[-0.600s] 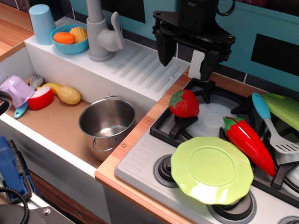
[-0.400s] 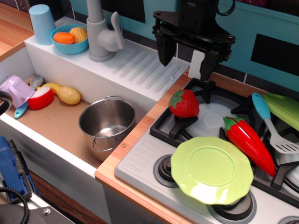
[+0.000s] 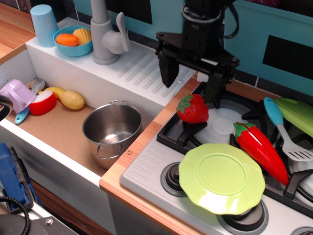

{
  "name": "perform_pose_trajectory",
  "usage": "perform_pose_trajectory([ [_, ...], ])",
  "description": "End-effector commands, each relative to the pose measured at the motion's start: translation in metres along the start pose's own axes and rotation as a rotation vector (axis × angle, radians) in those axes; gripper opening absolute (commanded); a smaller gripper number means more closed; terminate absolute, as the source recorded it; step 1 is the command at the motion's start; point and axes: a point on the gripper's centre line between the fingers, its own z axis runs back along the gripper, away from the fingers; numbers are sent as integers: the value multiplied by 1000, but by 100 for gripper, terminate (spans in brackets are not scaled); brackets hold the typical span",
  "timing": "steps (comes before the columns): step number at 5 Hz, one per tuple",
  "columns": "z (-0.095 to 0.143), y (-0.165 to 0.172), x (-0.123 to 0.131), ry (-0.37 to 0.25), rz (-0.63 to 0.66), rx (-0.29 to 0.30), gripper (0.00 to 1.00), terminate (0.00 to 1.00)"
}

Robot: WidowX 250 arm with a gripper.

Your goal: Put strawberry in pot

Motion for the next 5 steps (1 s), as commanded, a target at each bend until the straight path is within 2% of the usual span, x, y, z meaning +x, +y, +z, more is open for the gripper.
perform_pose_trajectory([
  [1, -2, -1, 7, -53, -13, -27, 100, 0],
  [4, -22, -8, 11, -116, -10, -68, 100, 0],
  [5, -29, -10, 11, -126, 29, -68, 0, 0],
])
